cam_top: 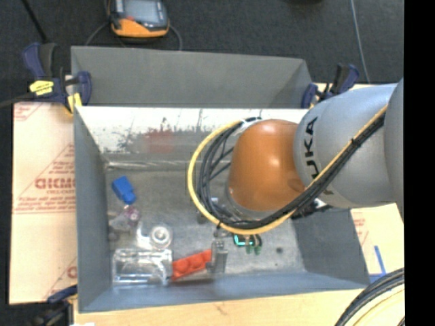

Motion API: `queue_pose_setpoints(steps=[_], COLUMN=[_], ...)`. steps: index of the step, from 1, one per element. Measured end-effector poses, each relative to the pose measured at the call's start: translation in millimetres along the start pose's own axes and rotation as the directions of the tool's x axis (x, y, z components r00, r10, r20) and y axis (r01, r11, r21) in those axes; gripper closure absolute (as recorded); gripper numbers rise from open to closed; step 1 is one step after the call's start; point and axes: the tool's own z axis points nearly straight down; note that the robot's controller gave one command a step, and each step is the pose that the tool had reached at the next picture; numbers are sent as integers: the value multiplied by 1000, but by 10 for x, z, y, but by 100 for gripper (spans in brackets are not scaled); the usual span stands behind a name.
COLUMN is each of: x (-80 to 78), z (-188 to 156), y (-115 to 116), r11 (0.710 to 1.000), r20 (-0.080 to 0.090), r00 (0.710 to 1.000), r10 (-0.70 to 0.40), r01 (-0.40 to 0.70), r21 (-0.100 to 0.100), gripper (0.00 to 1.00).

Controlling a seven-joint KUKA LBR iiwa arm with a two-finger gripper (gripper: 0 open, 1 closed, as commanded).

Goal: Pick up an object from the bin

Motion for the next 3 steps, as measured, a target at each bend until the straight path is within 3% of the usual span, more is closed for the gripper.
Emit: queue_pose_setpoints(steps=[1, 2, 3], x=[-6, -3, 71], z=[826, 540, 554], y=[329, 147, 272], r11=[969, 963, 860], r20=[25, 10, 8], r00=[968, 963, 860], r10=[-249, -268, -511], r01=[249, 268, 511], r21=[4, 4, 4], gripper=[0, 0, 0])
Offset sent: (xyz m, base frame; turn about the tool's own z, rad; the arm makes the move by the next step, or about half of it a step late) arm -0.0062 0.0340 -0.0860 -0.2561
